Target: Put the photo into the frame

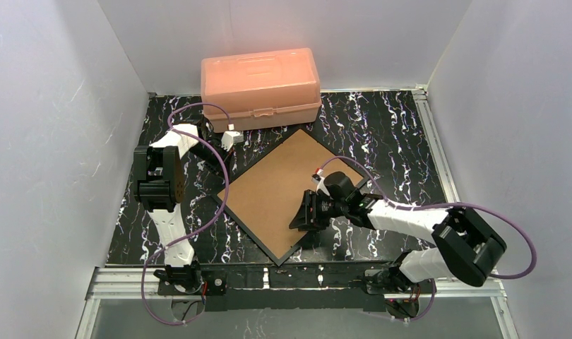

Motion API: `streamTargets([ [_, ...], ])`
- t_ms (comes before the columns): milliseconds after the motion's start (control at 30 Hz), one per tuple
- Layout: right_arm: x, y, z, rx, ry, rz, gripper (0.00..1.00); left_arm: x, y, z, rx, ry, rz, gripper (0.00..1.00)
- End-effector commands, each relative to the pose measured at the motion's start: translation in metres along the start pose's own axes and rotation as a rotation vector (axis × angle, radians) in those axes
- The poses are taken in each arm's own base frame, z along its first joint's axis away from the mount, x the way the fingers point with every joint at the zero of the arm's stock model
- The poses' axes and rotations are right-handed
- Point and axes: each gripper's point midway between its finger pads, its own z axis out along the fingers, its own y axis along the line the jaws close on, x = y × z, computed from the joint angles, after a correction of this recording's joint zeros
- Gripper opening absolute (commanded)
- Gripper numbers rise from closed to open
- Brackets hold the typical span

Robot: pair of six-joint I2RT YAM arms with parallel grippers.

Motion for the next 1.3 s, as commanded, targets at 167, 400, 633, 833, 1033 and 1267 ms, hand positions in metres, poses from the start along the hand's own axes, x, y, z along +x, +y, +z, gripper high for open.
streamTargets([
  [167,0.028,0.004,0.007,-0.071,0.104,0.009,0.54,0.028,0.001,0.006,-0.01,0.1,-0.019,0.0],
  [400,0.039,0.005,0.021,-0.08,0.167,0.009,0.53,0.03,0.0,0.006,-0.009,0.101,-0.014,0.0],
  [633,0.042,-0.005,0.028,-0.07,0.181,0.031,0.53,0.029,-0.001,0.005,-0.006,0.094,-0.015,0.0],
  [833,0.042,-0.012,0.035,-0.055,0.181,0.042,0.53,0.03,-0.002,0.006,-0.002,0.095,-0.017,0.0],
  [1033,0.038,-0.015,0.038,-0.031,0.169,0.029,0.52,0.031,-0.002,0.006,-0.003,0.098,-0.014,0.0],
  [1267,0.026,-0.014,0.04,0.022,0.138,-0.029,0.52,0.032,-0.005,0.004,0.002,0.101,-0.011,0.0],
])
